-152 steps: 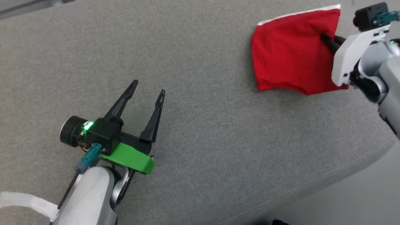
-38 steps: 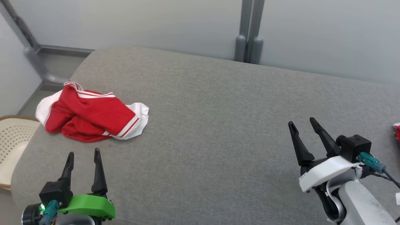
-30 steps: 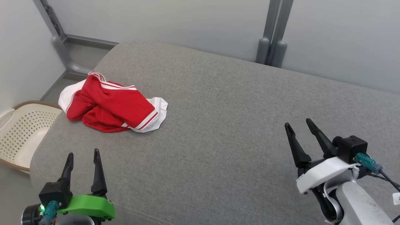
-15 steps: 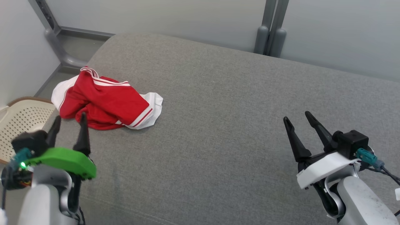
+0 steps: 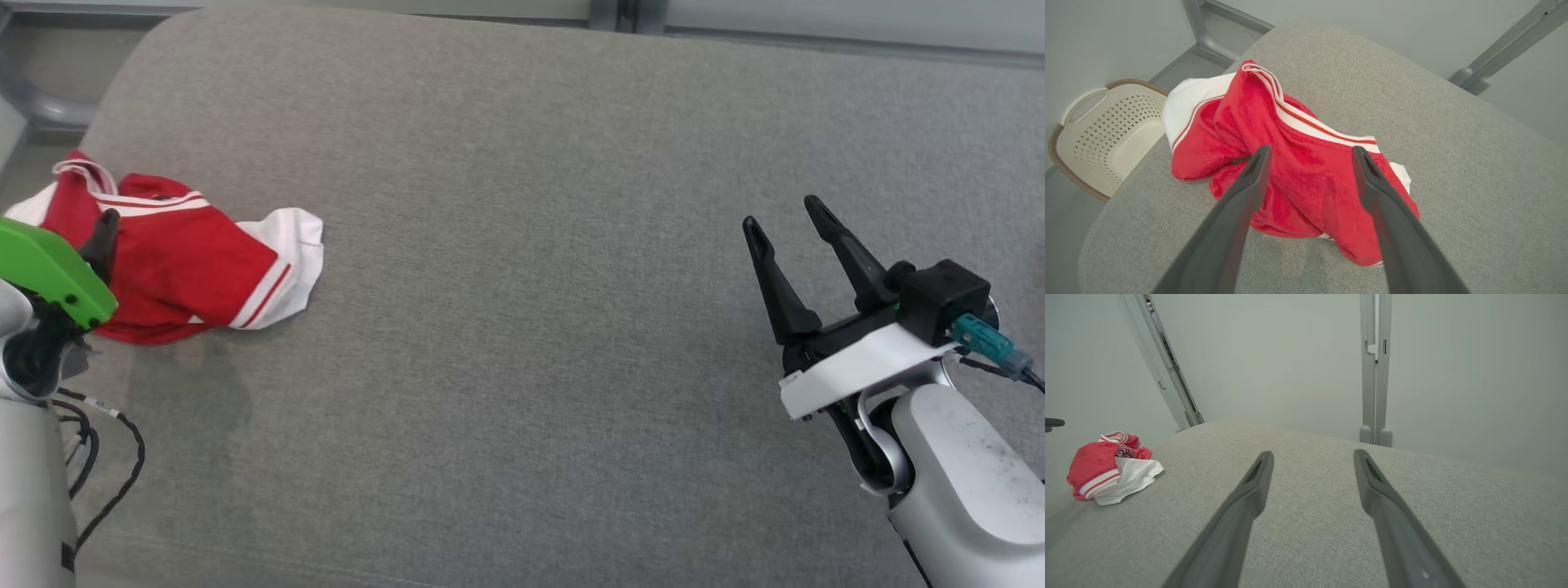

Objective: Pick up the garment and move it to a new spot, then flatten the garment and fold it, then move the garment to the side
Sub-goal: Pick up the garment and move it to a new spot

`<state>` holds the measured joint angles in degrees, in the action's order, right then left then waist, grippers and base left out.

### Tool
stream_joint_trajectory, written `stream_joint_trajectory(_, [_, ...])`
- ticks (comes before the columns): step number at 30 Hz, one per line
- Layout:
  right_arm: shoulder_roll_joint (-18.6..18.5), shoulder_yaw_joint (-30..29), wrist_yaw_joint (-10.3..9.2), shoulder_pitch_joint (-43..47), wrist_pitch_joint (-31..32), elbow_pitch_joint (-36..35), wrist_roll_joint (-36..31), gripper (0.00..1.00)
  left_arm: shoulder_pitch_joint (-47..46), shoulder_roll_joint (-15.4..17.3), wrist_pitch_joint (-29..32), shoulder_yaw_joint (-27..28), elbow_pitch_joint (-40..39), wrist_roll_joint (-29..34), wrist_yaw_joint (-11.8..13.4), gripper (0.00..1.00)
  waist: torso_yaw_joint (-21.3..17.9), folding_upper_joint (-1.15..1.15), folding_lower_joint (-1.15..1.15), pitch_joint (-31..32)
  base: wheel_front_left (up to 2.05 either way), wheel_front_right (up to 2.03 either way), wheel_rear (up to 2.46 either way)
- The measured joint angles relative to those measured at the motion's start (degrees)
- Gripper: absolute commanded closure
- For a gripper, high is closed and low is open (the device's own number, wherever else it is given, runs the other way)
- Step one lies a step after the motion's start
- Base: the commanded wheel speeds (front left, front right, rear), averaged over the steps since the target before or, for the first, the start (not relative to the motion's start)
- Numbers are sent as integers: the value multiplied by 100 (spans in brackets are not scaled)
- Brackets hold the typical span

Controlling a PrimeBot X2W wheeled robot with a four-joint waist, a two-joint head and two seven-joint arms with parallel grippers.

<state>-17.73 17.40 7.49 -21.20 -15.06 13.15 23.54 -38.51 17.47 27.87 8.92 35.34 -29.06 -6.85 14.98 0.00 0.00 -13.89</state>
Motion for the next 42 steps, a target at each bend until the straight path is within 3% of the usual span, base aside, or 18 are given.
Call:
stream_joint_trajectory(12, [88, 131, 0, -261, 0, -73, -19, 0, -440, 374, 664, 64, 1875, -433, -27, 0, -876, 1, 0, -787, 0, 0, 0])
stream_joint_trajectory(14, [92, 114, 1, -264, 0, -78, -31, 0, -464, 502, 614, 42, 1965, -443, -41, 62, -988, 1, 0, -854, 0, 0, 0])
stream_joint_trajectory(15, [90, 98, 0, -263, 0, -77, -32, 0, -465, 536, 513, 24, 1997, -439, -45, 100, -1040, 1, 0, -886, 0, 0, 0])
stream_joint_trajectory(22, [152, 102, 0, -252, 0, -33, -51, 0, -513, 669, 122, -330, 2028, -350, -46, 100, -1171, 1, 0, -847, 0, 0, 0])
stream_joint_trajectory(27, [256, 141, 0, -182, 1, 37, -35, 0, -513, 788, -199, -813, 1610, -252, -46, 100, -1169, 0, 0, -591, 0, 0, 0])
stream_joint_trajectory(35, [456, 147, 0, 95, 0, 145, 53, 0, -497, 1080, -261, -1797, 154, -425, -54, 100, -1292, 0, 0, 21, 0, 0, 0])
stream_joint_trajectory(42, [539, 97, 0, 276, 0, 182, 94, 0, -227, 1035, -75, -2317, -1436, -736, -55, 100, -1672, 0, 0, 452, 0, 0, 0])
